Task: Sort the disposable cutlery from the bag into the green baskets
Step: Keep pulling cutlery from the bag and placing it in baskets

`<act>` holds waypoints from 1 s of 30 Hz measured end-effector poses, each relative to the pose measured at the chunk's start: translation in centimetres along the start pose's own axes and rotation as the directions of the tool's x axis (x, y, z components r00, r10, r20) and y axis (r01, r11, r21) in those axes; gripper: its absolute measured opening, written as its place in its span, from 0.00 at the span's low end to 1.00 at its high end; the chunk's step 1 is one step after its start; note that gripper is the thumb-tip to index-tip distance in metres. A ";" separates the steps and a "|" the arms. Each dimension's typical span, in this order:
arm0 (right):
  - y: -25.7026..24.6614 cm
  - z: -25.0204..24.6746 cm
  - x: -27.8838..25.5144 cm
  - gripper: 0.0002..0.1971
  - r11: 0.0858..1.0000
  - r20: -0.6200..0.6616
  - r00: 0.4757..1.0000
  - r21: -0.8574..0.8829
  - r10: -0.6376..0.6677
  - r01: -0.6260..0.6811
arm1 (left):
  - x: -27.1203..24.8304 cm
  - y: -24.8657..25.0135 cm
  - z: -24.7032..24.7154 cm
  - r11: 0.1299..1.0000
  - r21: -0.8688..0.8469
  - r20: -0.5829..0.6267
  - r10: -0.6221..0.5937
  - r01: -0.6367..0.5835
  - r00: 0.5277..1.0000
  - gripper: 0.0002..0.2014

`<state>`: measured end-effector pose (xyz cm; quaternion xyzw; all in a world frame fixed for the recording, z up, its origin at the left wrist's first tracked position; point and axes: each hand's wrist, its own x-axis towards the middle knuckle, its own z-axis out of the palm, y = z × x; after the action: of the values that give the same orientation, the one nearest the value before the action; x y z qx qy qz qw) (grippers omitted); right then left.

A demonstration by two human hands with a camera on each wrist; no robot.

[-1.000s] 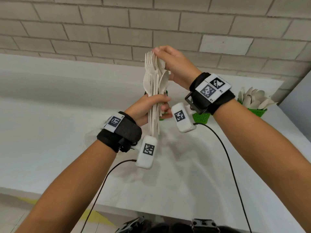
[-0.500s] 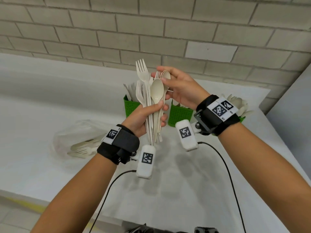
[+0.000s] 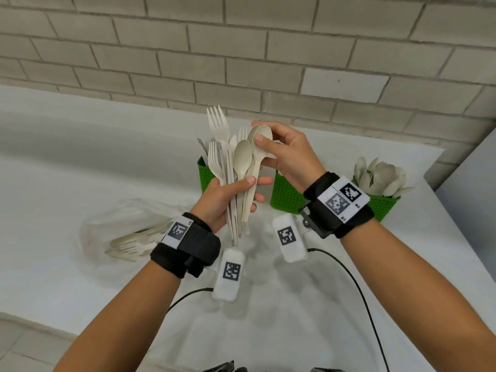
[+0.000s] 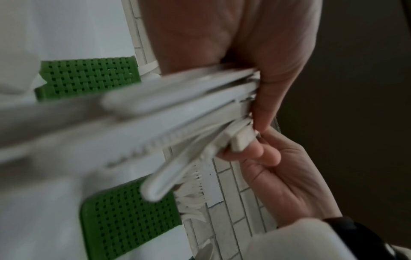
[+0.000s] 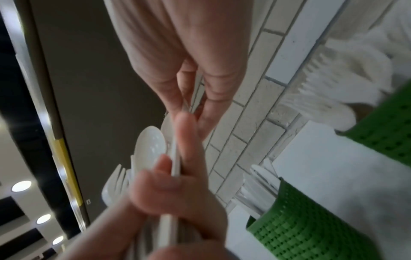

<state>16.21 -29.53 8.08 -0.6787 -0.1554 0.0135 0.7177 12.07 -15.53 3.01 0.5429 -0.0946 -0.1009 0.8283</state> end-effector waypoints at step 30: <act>0.2 5.8 0.8 0.07 0.937 -0.064 0.992 -0.325 0.113 -0.128 | 1.9 0.7 -5.5 0.956 0.223 -0.006 0.196 -0.190 0.980 0.04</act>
<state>15.65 -23.72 8.20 -0.7971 -0.0979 0.0163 0.5957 15.37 -10.92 1.54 0.6213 -0.1461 -0.0006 0.7698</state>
